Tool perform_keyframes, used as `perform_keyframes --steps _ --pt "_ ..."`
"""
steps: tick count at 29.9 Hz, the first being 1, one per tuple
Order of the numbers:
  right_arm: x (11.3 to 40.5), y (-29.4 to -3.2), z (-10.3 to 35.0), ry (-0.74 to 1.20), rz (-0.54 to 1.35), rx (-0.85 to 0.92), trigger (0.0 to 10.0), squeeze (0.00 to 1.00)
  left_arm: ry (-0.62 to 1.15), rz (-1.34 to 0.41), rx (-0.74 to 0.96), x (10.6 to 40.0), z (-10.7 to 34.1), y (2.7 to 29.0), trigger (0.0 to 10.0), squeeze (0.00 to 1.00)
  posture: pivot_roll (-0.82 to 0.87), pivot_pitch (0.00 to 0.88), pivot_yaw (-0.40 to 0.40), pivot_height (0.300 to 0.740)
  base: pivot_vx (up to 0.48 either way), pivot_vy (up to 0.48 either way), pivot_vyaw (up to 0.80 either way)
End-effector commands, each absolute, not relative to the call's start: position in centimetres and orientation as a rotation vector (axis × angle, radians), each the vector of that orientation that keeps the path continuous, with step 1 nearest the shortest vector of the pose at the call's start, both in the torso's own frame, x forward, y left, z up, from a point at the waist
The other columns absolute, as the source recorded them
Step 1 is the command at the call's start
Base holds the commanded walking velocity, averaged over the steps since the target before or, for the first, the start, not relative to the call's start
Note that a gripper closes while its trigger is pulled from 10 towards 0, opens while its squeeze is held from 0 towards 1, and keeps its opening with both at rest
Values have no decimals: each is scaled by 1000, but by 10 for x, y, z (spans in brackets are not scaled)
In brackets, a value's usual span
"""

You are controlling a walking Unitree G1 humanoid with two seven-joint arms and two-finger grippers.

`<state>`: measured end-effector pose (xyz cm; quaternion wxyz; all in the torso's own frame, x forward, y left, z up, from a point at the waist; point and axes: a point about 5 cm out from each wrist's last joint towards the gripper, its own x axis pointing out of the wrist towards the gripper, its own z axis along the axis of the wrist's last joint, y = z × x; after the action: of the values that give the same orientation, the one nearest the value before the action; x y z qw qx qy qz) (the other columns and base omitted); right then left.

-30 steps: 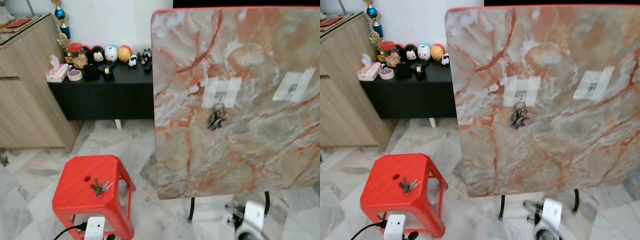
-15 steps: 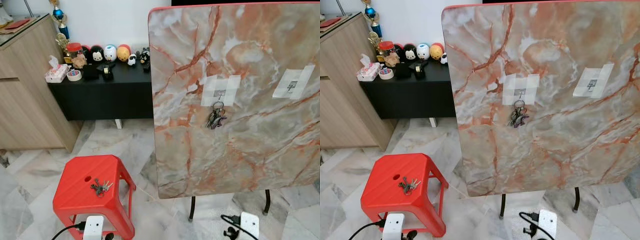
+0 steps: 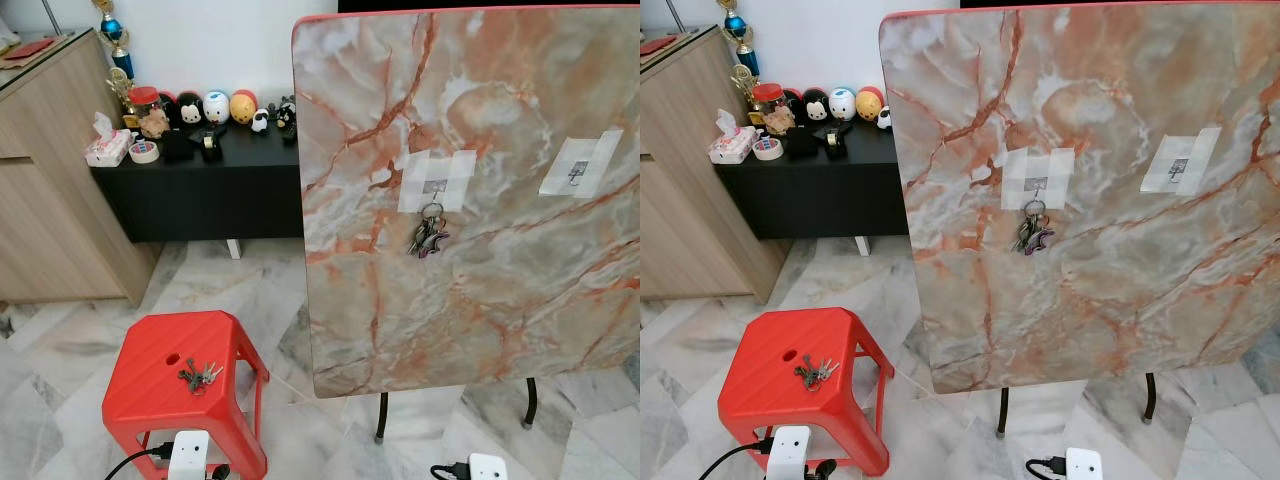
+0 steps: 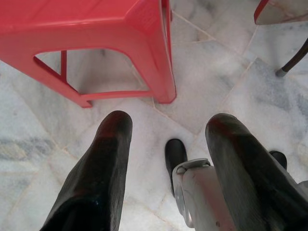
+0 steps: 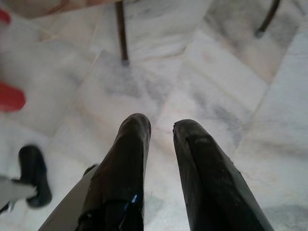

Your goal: Hang keys on a hook

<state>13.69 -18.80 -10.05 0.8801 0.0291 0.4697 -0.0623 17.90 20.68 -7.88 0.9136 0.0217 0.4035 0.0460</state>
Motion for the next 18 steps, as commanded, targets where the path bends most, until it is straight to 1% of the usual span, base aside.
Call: perform_keyframes --steps 1,18 --pt "145 -193 -97 963 -129 57 10000 0 849 105 40 175 -81 207 10000 0 25 0 -14 740 0 0 0" --pt "149 -194 -96 955 -137 62 10000 0 851 112 28 175 -81 208 10000 0 24 0 -12 740 0 0 0"
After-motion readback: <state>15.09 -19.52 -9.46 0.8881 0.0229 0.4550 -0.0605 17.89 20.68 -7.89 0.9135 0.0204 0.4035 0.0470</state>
